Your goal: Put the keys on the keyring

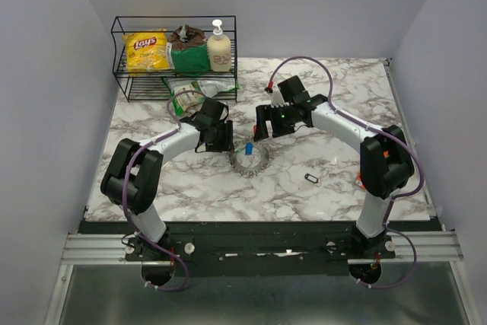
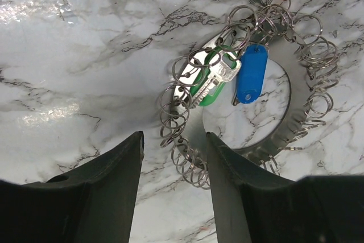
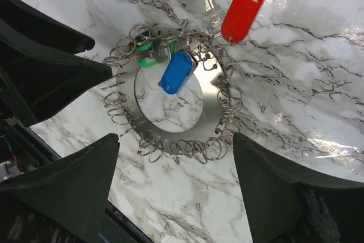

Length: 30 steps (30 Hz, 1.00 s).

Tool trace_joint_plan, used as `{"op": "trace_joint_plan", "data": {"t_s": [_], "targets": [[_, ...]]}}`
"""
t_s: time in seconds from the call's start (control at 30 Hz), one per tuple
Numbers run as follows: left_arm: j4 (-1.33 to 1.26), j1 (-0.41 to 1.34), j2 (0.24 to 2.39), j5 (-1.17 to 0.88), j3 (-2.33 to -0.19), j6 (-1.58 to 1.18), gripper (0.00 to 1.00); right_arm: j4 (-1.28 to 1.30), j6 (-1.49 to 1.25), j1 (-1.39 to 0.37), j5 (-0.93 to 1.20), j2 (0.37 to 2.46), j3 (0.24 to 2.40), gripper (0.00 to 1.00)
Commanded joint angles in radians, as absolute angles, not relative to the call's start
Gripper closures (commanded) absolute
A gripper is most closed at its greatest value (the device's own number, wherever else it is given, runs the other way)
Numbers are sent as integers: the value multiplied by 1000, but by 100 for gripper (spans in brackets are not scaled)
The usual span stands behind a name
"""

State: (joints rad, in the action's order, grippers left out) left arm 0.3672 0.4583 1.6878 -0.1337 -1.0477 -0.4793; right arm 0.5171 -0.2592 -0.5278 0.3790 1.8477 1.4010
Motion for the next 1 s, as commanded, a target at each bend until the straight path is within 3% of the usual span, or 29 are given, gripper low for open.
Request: {"op": "trace_joint_plan", "data": {"t_s": [0.0, 0.4, 0.73, 0.77, 0.97], "targets": [[353, 459, 1674, -103, -1009, -474, 43, 548, -238, -546, 364, 1865, 1425, 11], [350, 459, 1675, -106, -1012, -476, 44, 595, -224, -554, 216, 1962, 1526, 15], [394, 457, 1654, -100, -1066, -476, 43, 630, -216, -557, 192, 2095, 1672, 33], [399, 457, 1641, -100, -1071, -479, 43, 629, -216, -558, 198, 2100, 1683, 39], [400, 433, 1588, -127, -1086, -497, 36, 624, -215, -580, 238, 2128, 1710, 41]]}}
